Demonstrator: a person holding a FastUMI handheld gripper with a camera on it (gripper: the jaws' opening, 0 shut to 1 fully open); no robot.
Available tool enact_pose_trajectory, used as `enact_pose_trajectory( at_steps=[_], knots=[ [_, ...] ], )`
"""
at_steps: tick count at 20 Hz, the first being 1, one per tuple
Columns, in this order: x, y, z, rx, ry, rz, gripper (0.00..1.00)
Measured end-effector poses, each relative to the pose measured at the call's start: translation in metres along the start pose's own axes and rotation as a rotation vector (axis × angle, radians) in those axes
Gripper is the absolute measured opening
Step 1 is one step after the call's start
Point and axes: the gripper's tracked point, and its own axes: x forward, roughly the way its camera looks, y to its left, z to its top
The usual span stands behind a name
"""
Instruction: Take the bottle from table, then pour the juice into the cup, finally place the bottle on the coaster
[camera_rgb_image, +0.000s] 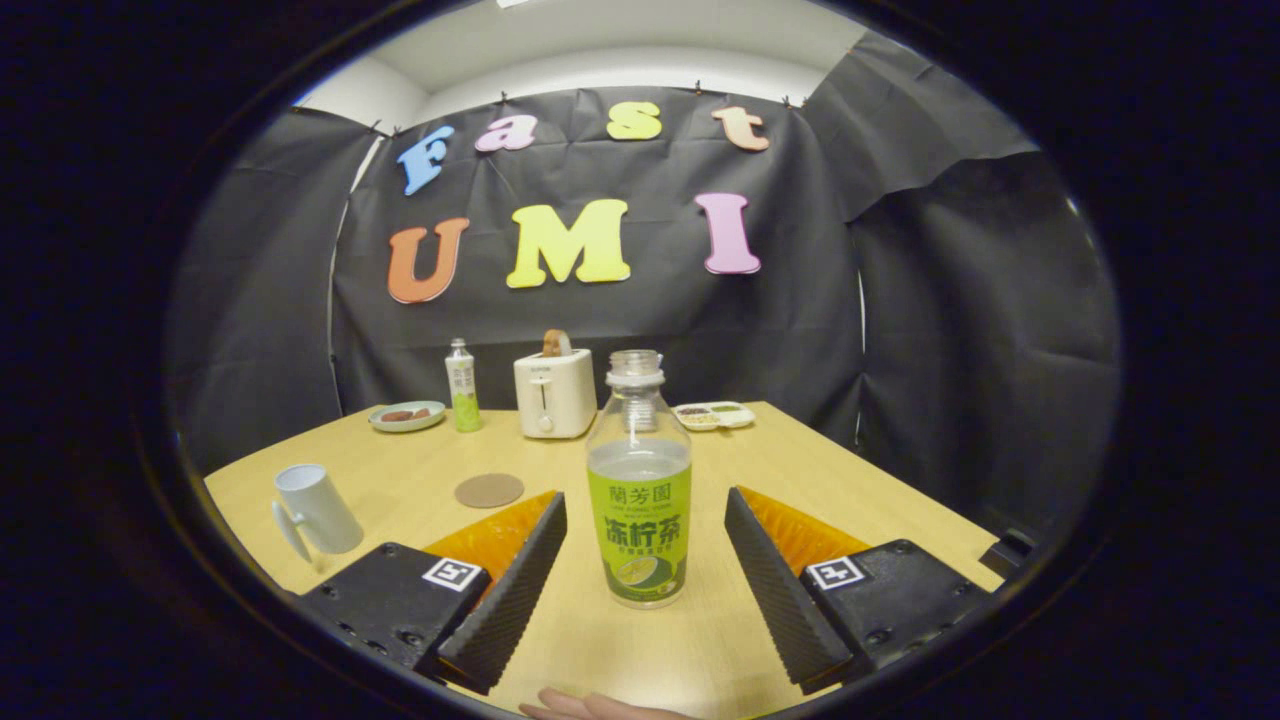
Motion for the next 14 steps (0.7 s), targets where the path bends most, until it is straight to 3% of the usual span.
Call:
enact_pose_trajectory(
  at_steps=[5, 10, 13, 14],
  knots=[
    [0.031, 0.006, 0.003, 0.032, -0.003, 0.073, 1.0],
    [0.048, 0.01, -0.008, 0.007, 0.027, 0.085, 0.97],
    [0.042, 0.011, -0.005, -0.05, 0.017, 0.062, 0.81],
    [0.04, 0.013, -0.005, -0.068, 0.022, 0.053, 0.8]
  ],
)
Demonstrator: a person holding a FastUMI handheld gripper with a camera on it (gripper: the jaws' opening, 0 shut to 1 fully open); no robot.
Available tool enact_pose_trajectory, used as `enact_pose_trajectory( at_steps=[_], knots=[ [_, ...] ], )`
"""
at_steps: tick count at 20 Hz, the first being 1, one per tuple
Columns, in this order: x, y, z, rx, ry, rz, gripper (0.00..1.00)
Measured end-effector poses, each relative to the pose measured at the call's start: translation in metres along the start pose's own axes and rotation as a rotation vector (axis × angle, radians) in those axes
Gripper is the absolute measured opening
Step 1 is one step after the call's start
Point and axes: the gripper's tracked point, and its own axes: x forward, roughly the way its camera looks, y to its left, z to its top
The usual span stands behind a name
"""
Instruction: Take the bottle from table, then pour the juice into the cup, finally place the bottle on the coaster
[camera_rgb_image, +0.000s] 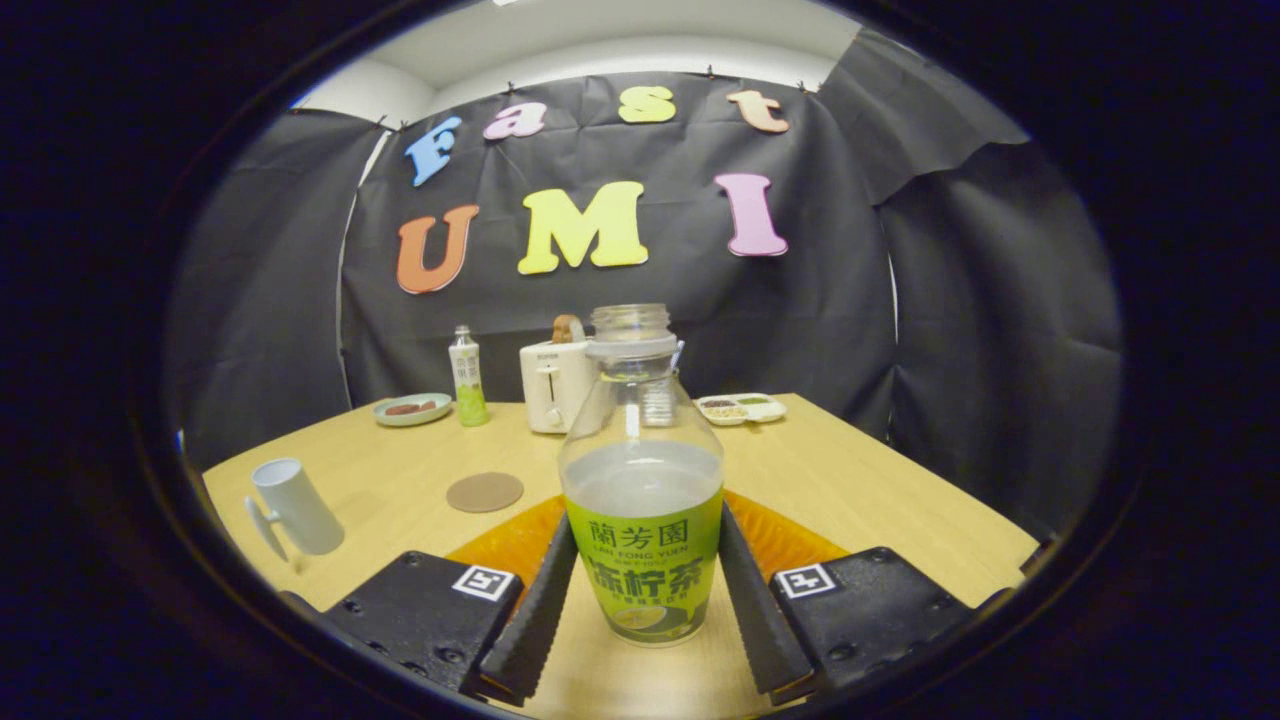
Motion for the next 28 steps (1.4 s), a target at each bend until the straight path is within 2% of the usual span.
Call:
enact_pose_trajectory(
  at_steps=[6, 10, 21, 28],
  knots=[
    [-0.028, 0.005, 0.029, -0.116, -0.034, -0.105, 0.78],
    [-0.045, 0.016, 0.045, -0.18, -0.016, -0.134, 0.78],
    [-0.07, 0.076, 0.093, -0.452, 0.046, -0.183, 0.79],
    [-0.069, 0.131, 0.082, -0.672, 0.045, -0.185, 0.79]
  ],
)
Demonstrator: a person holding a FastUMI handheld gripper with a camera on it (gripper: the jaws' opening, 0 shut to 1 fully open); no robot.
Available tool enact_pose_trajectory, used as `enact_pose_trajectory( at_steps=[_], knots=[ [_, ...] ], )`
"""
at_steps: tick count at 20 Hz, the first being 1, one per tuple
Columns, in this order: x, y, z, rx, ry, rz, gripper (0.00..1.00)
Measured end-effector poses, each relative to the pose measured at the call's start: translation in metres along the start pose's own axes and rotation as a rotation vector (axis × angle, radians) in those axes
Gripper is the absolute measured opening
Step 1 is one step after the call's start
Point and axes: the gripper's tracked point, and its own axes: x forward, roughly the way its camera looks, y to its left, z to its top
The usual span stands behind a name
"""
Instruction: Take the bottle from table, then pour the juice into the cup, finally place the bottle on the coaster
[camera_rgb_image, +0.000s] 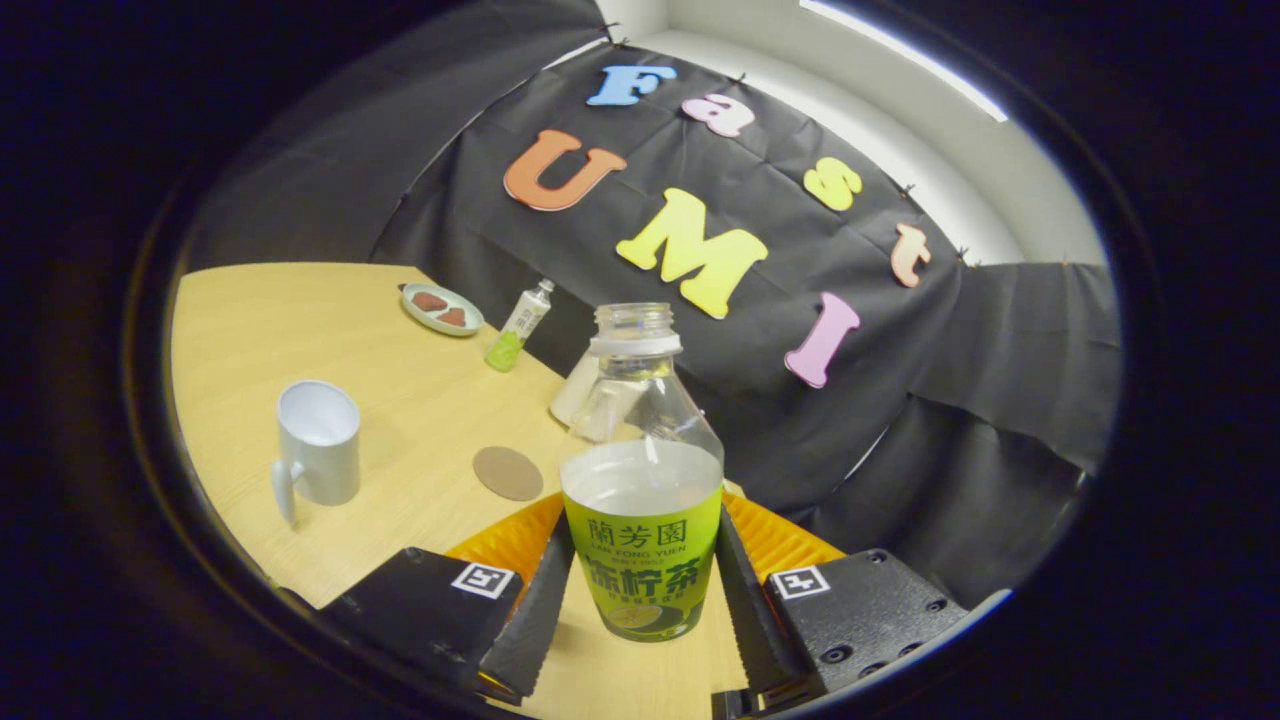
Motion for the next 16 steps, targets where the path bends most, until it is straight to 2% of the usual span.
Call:
enact_pose_trajectory(
  at_steps=[6, 16],
  knots=[
    [0.003, 0.044, 0.003, -0.236, -0.03, -0.025, 0.79],
    [0.021, 0.072, -0.001, -0.521, -0.024, -0.09, 0.79]
  ],
)
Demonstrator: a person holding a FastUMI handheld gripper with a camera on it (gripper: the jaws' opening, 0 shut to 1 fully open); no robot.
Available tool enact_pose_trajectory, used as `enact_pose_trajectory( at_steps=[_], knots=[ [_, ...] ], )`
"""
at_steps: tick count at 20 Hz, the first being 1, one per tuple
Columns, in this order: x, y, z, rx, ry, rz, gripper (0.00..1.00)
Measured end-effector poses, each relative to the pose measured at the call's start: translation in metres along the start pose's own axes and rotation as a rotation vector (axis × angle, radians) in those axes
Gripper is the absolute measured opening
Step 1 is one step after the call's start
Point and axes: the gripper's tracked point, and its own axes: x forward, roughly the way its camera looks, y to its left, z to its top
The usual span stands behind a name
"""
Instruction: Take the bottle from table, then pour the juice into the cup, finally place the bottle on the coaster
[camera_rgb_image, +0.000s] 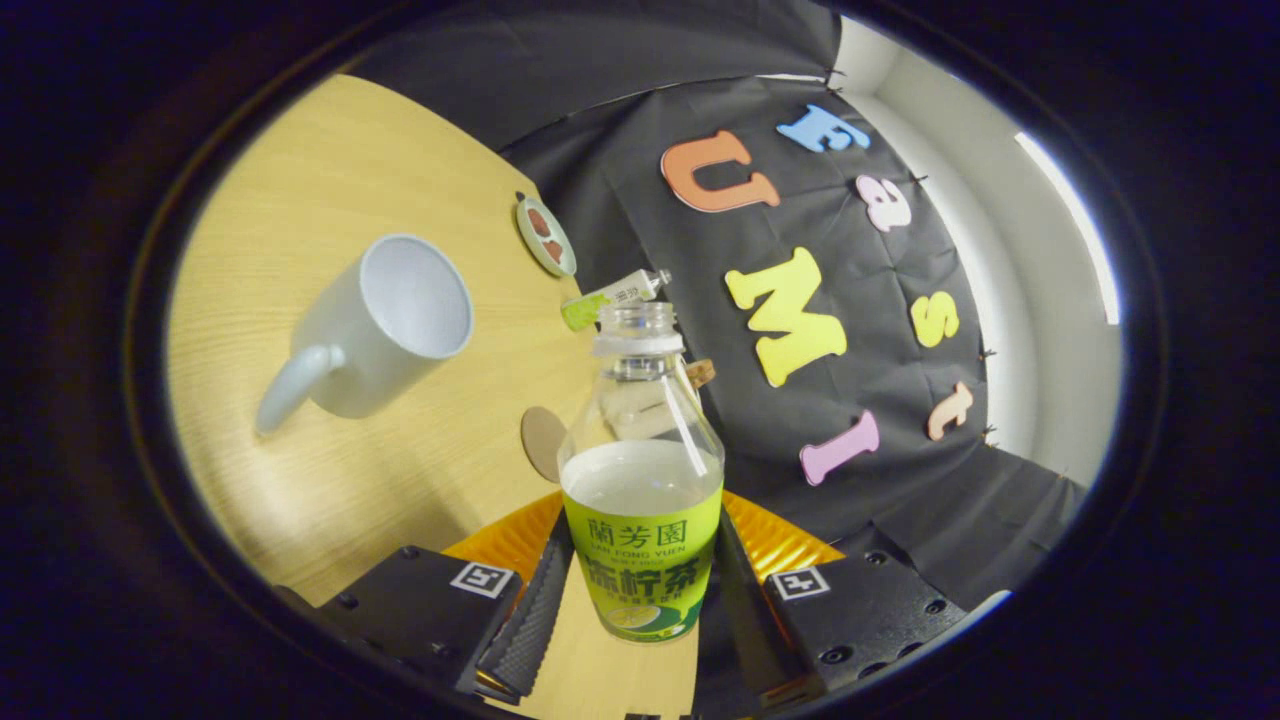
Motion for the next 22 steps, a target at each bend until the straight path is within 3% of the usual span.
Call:
enact_pose_trajectory(
  at_steps=[9, 22],
  knots=[
    [-0.006, 0.004, 0.017, -0.244, -0.074, -0.081, 0.79],
    [-0.004, -0.006, 0.031, -0.365, -0.088, -0.138, 0.79]
  ],
)
